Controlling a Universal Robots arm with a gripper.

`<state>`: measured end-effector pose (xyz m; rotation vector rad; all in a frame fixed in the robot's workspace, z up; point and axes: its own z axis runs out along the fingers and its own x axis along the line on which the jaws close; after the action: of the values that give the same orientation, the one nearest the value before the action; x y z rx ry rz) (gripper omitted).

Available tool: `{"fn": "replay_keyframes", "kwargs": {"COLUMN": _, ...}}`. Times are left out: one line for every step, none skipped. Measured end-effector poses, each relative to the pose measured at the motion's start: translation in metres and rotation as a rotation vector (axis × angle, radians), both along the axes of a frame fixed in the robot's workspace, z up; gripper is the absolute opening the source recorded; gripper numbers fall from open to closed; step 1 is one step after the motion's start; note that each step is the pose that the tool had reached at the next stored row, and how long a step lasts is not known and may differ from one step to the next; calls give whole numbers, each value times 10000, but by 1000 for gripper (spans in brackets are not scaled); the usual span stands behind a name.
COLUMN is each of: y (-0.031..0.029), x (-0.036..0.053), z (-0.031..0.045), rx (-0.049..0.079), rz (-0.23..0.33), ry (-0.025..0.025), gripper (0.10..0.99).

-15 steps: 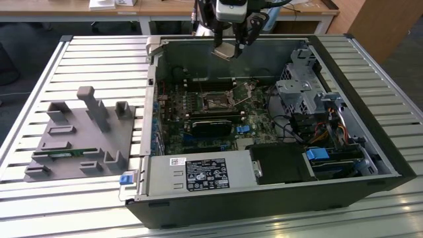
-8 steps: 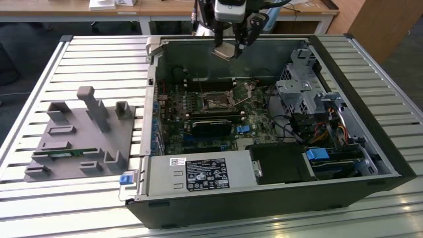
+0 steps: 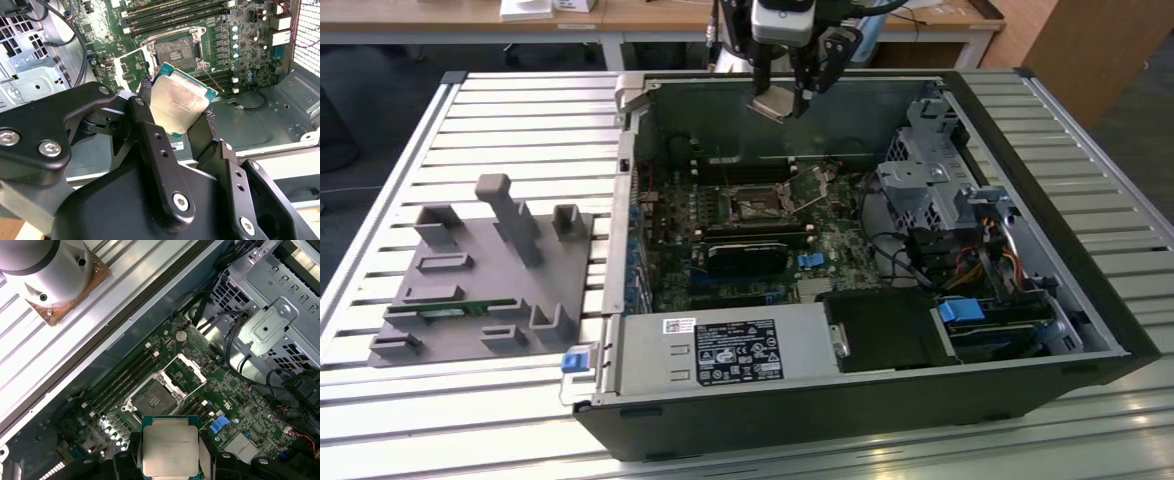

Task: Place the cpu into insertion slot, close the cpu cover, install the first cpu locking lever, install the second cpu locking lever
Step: 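Place the cpu into insertion slot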

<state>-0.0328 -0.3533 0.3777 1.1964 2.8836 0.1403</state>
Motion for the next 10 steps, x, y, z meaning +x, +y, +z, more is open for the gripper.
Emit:
{"fn": "replay_keyframes", "kwargs": {"y": 0, "x": 0, "z": -1, "rx": -2, "rz": -1, "ry": 1, "gripper": 541}}
{"fn": "replay_keyframes", "kwargs": {"y": 0, "x": 0, "z": -3, "rx": -3, "rz": -2, "ry": 1, "gripper": 541}}
{"fn": "replay_keyframes", "kwargs": {"y": 0, "x": 0, "z": -6, "rx": -8, "rz": -3, "ry": 0, "gripper": 541}}
{"fn": "replay_keyframes", "kwargs": {"y": 0, "x": 0, "z": -8, "rx": -15, "rz": -4, "ry": 0, "gripper": 541}}
{"fn": "replay_keyframes", "kwargs": {"y": -1, "x": 0, "z": -10, "rx": -24, "rz": -3, "ry": 1, "gripper": 541}}
{"fn": "replay_keyframes", "kwargs": {"y": -1, "x": 0, "z": -13, "rx": -36, "rz": -2, "ry": 3, "gripper": 541}}
{"fn": "replay_keyframes", "kwargs": {"y": -1, "x": 0, "z": -15, "rx": -45, "rz": -3, "ry": 4, "gripper": 541}}
{"fn": "replay_keyframes", "kwargs": {"y": -1, "x": 0, "z": -18, "rx": -53, "rz": -3, "ry": 5, "gripper": 541}}
{"fn": "replay_keyframes", "kwargs": {"y": 0, "x": 0, "z": -20, "rx": -59, "rz": -3, "ry": 5, "gripper": 541}}
{"fn": "replay_keyframes", "kwargs": {"y": 0, "x": 0, "z": -23, "rx": -62, "rz": -3, "ry": 5, "gripper": 541}}
